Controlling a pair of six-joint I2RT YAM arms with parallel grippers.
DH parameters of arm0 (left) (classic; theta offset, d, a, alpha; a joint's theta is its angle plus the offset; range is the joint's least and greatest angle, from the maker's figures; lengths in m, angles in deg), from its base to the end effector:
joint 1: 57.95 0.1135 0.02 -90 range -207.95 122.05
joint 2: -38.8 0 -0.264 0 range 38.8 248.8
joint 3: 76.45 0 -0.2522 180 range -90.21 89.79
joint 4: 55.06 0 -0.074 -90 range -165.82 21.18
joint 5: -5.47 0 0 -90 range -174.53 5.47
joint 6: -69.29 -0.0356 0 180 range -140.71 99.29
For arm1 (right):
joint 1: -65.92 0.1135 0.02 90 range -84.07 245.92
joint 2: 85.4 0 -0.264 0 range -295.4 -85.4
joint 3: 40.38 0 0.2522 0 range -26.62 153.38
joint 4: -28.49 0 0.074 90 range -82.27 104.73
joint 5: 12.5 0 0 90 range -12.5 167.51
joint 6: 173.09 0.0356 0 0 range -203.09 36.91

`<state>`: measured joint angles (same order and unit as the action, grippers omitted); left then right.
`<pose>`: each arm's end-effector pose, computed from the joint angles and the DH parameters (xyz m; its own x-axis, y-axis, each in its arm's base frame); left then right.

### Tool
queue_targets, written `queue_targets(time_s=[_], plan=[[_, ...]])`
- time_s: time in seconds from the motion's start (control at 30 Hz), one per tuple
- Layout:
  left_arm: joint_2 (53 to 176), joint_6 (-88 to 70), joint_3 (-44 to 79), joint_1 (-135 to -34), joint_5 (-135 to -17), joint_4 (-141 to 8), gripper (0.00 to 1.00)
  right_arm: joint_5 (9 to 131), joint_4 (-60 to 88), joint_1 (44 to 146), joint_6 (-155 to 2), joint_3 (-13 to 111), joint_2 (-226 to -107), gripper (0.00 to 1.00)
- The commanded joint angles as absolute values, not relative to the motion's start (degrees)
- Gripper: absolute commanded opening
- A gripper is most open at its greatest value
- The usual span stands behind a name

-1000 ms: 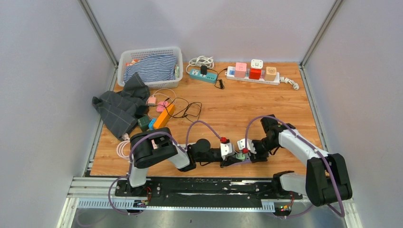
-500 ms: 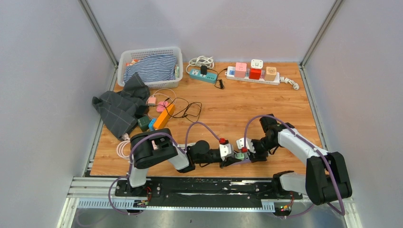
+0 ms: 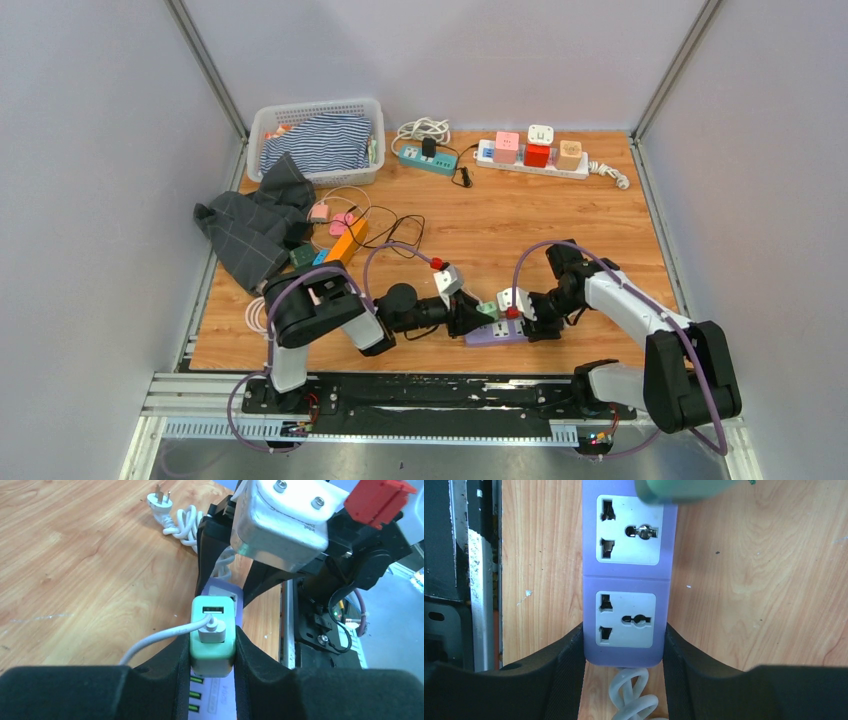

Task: Pull the plug off the socket
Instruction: Remove the plug from the socket, then place the plug at the center of the board.

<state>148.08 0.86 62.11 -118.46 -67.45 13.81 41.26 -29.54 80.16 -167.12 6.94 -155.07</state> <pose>0.1437 -0.2753 0.1311 -0.3508 -0.0936 -0.9318 0.9115 0.1941 -0.3627 0.1680 0.0644 0.1639 0.1932 -0.7786 -0.5971 -0.9811 -0.1624 -0.1056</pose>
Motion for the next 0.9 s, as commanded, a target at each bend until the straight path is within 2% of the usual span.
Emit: queue_targets(time_s=[0.0,0.17,0.27,0.4,0.5,0.57,0.67,0.87], plan=[[142.2,2.6,65.6,-118.1,-72.5,15.4,0.0,41.8,-30.5,81.1,-162.8,8.5,-153.2,0.0],[131.3,4.3,70.3,-116.1,-83.3,6.8,0.0,41.8,-30.5,80.9,-162.2,8.5,-152.0,0.0],[121.5,6.2,73.2,-115.8,-95.2,-1.5,0.0,42.0,-30.4,80.9,-162.1,8.5,-151.9,0.0],[105.9,10.4,70.9,-115.7,-114.0,-27.6,0.0,42.3,-30.0,80.9,-161.9,8.3,-151.6,0.0],[96.3,8.0,70.5,-114.8,-123.4,-36.0,0.0,42.7,-29.7,80.8,-161.7,8.2,-151.8,0.0],[92.0,6.9,68.7,-112.2,-125.1,-42.9,0.0,42.8,-29.6,80.8,-161.5,8.2,-152.0,0.0],[88.9,10.7,65.5,-103.0,-120.1,-52.3,0.0,43.0,-29.5,80.8,-161.4,8.1,-152.1,0.0],[91.4,22.7,64.0,-84.5,-109.4,-54.8,0.0,43.0,-29.5,80.8,-161.3,7.8,-152.0,0.0]])
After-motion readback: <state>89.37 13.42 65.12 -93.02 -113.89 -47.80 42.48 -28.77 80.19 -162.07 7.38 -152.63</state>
